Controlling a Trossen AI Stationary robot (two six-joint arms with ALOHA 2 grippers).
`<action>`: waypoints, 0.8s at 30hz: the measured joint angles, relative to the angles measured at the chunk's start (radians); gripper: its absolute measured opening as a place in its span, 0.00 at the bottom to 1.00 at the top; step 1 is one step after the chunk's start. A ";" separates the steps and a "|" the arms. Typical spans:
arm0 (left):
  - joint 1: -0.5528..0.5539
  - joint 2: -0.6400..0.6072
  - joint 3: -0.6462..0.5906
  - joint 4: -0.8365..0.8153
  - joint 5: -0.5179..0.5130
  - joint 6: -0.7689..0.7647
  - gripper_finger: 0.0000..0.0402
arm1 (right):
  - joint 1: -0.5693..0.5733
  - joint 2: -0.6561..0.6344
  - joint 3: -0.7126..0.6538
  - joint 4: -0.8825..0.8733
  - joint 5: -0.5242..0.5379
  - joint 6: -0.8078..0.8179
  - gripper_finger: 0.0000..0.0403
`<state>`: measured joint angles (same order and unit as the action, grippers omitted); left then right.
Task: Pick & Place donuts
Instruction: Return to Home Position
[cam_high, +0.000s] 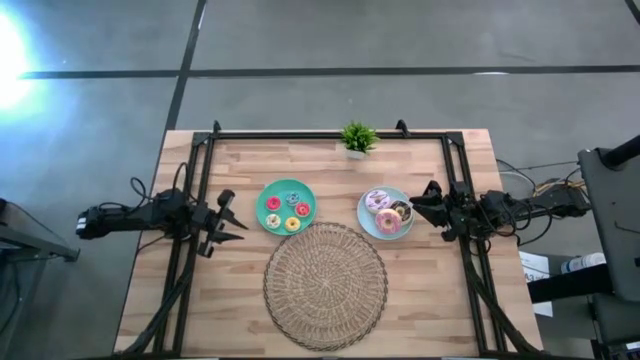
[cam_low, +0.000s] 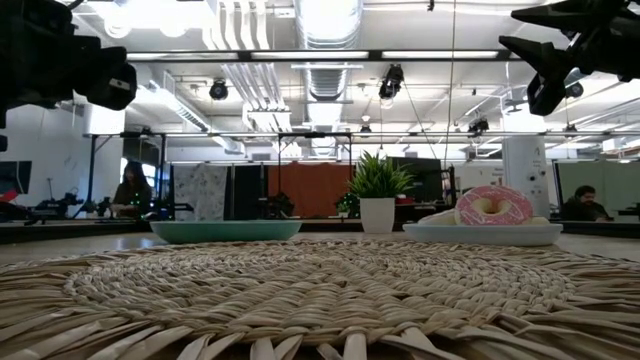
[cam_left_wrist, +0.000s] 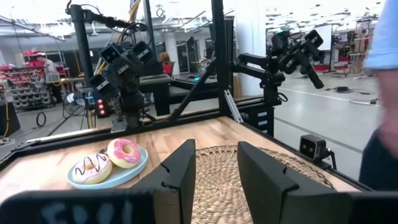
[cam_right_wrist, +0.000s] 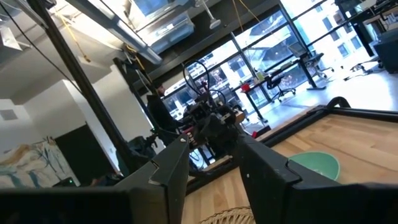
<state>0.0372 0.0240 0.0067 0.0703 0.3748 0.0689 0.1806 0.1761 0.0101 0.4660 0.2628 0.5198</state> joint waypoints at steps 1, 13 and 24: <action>0.000 0.001 0.000 0.000 0.000 0.000 0.23 | 0.000 0.000 0.000 -0.001 0.000 0.000 0.31; 0.000 0.012 0.000 0.000 -0.002 -0.002 0.23 | 0.000 0.002 0.000 -0.002 -0.001 0.000 0.31; 0.000 0.012 -0.001 0.001 -0.002 -0.002 0.23 | 0.000 0.002 0.000 -0.006 -0.003 -0.086 0.31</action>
<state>0.0372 0.0360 0.0059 0.0710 0.3729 0.0669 0.1807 0.1776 0.0101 0.4599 0.2603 0.4341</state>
